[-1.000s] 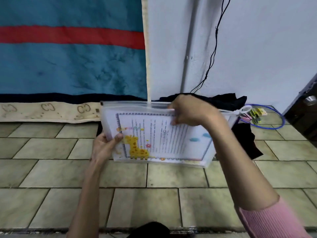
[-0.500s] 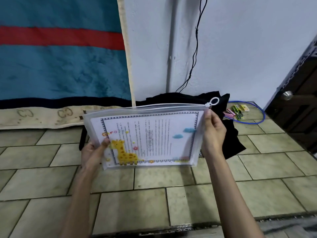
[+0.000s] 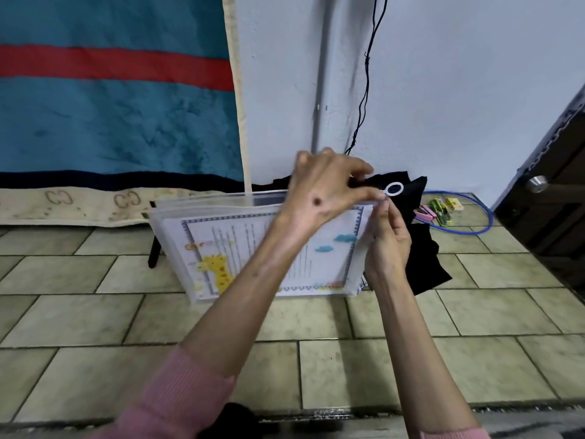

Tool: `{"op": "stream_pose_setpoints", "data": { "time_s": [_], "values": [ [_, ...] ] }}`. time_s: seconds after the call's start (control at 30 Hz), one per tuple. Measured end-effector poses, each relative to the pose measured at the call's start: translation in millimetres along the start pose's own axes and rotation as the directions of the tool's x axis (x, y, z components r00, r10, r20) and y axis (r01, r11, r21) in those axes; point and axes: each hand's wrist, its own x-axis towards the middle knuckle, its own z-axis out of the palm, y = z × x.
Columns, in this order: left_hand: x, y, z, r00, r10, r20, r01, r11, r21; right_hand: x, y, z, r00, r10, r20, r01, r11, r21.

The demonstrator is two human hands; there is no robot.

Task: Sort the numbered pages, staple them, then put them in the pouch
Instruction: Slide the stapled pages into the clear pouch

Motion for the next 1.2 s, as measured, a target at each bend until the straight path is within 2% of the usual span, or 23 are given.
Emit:
{"op": "stream_pose_setpoints", "data": {
  "time_s": [0.07, 0.27, 0.4, 0.57, 0.7, 0.8, 0.87, 1.03, 1.1, 1.13, 1.2],
  "values": [
    [14.2, 10.1, 19.3, 0.994, 0.018, 0.110, -0.024, 0.998, 0.054, 0.3, -1.5, -2.8, 0.999, 0.007, 0.031, -0.007, 1.000, 0.018],
    [24.1, 10.8, 31.5, 0.999, 0.045, 0.028, -0.047, 0.994, 0.100, 4.0, -5.7, -7.8, 0.999, 0.010, 0.040, -0.011, 1.000, 0.018],
    [20.3, -7.6, 21.0, 0.999, 0.032, 0.034, -0.037, 0.985, 0.167, 7.4, -9.7, -4.2, 0.998, -0.024, -0.054, 0.025, 0.999, 0.027],
    [-17.3, -78.0, -26.3, 0.988, -0.157, -0.007, 0.156, 0.977, 0.142, 20.9, -21.8, -15.0, 0.992, -0.041, -0.116, 0.048, 0.998, 0.051],
    [-59.8, -138.0, -60.2, 0.924, -0.363, -0.121, 0.376, 0.920, 0.112, 24.7, -19.7, -26.7, 0.991, -0.048, -0.126, 0.052, 0.998, 0.022],
    [-82.0, -164.6, -61.7, 0.858, -0.484, -0.170, 0.482, 0.874, -0.056, 26.9, -16.3, -30.7, 0.992, -0.057, -0.117, 0.054, 0.998, -0.034],
    [-90.4, -171.8, -54.4, 0.848, -0.496, -0.186, 0.460, 0.864, -0.204, 26.4, -15.4, -34.8, 0.994, -0.059, -0.097, 0.051, 0.996, -0.079],
    [-94.3, -170.4, -41.5, 0.848, -0.469, -0.249, 0.367, 0.857, -0.362, 26.1, -18.5, -42.6, 0.997, -0.067, -0.043, 0.059, 0.984, -0.170],
    [-100.0, -170.5, -33.4, 0.819, -0.512, -0.257, 0.338, 0.794, -0.505, 24.2, -17.0, -49.8, 0.997, -0.077, 0.032, 0.082, 0.978, -0.193],
    [-106.8, -173.7, -24.6, 0.804, -0.550, -0.225, 0.336, 0.732, -0.592, 20.4, -12.5, -55.7, 0.992, -0.074, 0.102, 0.100, 0.956, -0.277],
    [-125.5, -178.3, 3.4, 0.770, -0.635, -0.058, 0.441, 0.596, -0.672, 5.5, 3.9, -67.7, 0.980, -0.025, 0.197, 0.118, 0.873, -0.473]
  ]
}}
